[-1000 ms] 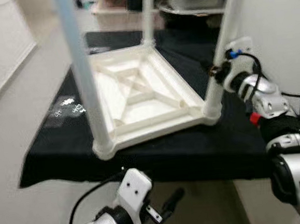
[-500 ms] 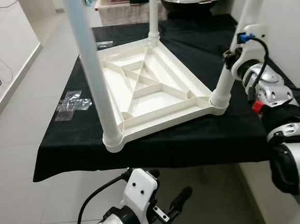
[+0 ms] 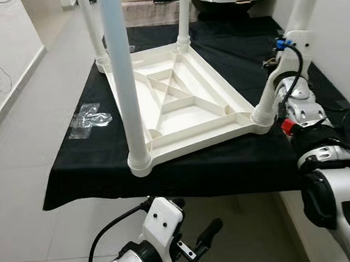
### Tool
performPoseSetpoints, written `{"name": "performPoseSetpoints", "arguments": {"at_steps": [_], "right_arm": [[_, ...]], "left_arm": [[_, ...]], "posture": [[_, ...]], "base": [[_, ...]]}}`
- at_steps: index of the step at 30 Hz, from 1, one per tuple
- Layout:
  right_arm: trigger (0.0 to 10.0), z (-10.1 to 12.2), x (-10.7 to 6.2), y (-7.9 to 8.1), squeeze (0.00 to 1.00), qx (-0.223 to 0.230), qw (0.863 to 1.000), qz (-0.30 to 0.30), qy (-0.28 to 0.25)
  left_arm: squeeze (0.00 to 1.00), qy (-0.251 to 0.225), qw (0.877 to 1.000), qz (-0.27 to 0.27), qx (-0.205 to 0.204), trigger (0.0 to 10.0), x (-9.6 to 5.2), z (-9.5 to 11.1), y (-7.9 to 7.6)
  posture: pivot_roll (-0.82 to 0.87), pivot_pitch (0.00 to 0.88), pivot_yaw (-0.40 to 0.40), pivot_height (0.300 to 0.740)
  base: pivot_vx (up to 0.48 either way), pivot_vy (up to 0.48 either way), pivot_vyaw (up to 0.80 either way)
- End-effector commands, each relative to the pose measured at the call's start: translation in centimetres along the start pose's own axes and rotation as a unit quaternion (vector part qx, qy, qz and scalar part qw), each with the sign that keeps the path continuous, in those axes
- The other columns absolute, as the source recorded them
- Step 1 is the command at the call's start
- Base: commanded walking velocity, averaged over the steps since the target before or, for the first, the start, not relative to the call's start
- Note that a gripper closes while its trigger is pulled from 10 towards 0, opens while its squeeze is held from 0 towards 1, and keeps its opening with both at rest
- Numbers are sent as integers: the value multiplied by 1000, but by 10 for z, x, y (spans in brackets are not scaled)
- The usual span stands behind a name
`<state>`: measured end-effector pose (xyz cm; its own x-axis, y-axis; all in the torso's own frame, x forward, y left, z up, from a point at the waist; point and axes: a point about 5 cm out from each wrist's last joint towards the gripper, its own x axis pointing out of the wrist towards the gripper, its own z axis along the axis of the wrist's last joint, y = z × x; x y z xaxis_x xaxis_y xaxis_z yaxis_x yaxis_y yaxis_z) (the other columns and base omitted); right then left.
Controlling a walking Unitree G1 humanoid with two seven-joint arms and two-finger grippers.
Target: Building children table
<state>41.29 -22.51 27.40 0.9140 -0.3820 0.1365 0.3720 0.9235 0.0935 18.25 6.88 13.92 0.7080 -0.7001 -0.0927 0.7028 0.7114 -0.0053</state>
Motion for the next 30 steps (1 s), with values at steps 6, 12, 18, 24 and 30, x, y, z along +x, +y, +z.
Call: {"name": "performPoseSetpoints", "arguments": {"at_steps": [6,12,18,24,30], "right_arm": [[10000,-52,-14,-3,0,19,988,-112,102],[10000,-52,-20,9,0,11,983,-159,95],[10000,-59,-37,80,0,65,973,185,125],[10000,-75,-53,94,0,53,917,348,188],[10000,-72,-63,82,0,46,819,541,183]], "left_arm": [[0,6,1000,-6,1,10000,0,-3,-3],[0,6,1000,-5,1,10000,0,-4,-3],[0,5,1000,-6,1,10000,1,-3,-4],[0,4,1000,-5,1,10000,2,-3,-4],[0,2,1000,-5,1,10000,2,-2,-4]], "posture": [[102,158,-5,740],[101,158,-8,740],[100,167,-12,740],[93,172,-10,740],[96,176,-13,740]], "base": [[0,0,0],[0,0,0],[0,0,0],[0,0,0],[0,0,0]]}}
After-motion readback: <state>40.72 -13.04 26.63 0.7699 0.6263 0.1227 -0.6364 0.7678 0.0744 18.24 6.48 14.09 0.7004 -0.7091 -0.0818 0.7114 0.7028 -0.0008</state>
